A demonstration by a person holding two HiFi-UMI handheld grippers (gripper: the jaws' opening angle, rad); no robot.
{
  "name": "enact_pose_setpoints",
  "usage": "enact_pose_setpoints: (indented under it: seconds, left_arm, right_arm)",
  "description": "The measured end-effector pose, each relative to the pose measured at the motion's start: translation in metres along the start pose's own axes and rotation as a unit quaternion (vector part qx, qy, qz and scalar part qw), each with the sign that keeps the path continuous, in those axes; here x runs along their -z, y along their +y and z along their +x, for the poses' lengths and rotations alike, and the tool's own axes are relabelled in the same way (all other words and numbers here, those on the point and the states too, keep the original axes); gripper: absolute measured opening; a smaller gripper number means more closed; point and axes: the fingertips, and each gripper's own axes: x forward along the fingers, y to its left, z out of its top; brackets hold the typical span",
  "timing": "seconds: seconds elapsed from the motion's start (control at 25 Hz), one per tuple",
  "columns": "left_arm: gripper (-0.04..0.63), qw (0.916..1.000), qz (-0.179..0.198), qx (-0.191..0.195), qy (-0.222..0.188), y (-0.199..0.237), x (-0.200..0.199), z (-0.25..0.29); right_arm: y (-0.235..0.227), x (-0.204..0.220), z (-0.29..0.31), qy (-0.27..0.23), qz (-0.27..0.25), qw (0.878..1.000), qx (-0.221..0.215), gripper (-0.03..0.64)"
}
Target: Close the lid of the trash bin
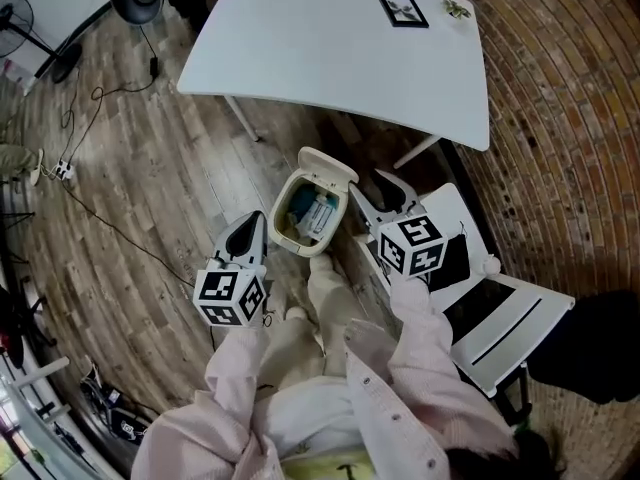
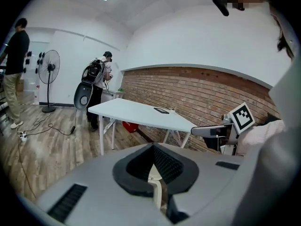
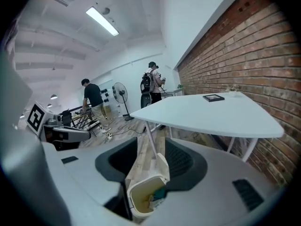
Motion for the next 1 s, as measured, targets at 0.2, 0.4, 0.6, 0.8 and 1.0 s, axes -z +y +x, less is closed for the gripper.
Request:
enact_pose_setpoints:
  seconds: [0.2,0.4,0.6,0.8,1.0]
  left_arm:
    - [-0.008,0.9995,-0.017,-0.011,0.025,0.012,0.018,0.026]
    - [-0.008,0.9989,-0.03,-0.014,0.032,0.024,0.028,0.049]
    - [-0.008,0.9982,-0.039,-0.021,0.042,0.036,0.042,0.072]
    - [-0.008,0.9971,-0.045,-0.022,0.057,0.048,0.065,0.091]
    - [-0.008,0.995,-0.061,-0.027,0.075,0.052,0.093,0.1]
  right_arm:
    - [-0.016,0.016,0.038,0.03,0.0,0.999,-0.028,0.169]
    - [-0.029,0.039,0.075,0.063,-0.009,0.997,-0.046,0.169]
    - [-0.041,0.069,0.105,0.099,-0.023,0.993,-0.052,0.178]
    - [-0.052,0.098,0.133,0.132,-0.049,0.989,-0.054,0.178]
    - [-0.06,0.13,0.144,0.165,-0.091,0.981,-0.056,0.178]
